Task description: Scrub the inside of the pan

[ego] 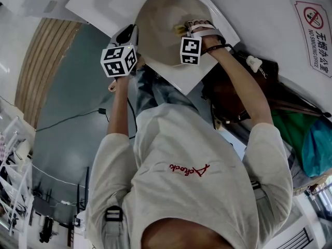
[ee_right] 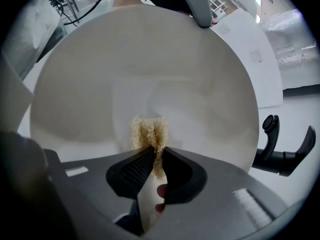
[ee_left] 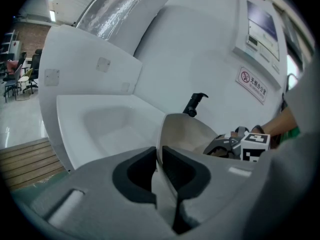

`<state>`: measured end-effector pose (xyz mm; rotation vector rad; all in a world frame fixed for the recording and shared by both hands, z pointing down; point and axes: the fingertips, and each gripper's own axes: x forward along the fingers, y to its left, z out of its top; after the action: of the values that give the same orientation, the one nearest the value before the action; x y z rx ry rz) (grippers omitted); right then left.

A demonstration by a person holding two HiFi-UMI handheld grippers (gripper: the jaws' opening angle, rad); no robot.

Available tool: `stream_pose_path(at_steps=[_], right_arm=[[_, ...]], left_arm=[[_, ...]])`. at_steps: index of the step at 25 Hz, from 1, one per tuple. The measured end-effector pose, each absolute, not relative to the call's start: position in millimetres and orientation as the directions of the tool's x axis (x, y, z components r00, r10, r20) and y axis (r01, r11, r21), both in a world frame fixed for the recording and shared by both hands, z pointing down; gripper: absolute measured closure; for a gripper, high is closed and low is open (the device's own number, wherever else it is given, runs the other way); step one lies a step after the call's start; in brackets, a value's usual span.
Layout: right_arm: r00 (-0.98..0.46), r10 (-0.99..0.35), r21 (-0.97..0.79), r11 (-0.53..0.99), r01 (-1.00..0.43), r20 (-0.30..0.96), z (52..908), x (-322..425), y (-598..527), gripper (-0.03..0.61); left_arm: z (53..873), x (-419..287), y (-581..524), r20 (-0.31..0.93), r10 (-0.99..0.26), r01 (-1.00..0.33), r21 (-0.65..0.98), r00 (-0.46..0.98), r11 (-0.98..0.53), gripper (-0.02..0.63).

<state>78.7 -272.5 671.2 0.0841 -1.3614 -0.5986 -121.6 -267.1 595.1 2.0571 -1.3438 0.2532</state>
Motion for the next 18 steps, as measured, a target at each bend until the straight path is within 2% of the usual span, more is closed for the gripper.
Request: stream_pose_path(at_steps=[18], right_arm=[[0.074,-0.31,0.248,0.864,0.437,0.948,687,64,-218,0.509]], left_arm=[[590,-120,-266,0.471,-0.753,-0.865,0.428,0.46,-0.261,0.577]])
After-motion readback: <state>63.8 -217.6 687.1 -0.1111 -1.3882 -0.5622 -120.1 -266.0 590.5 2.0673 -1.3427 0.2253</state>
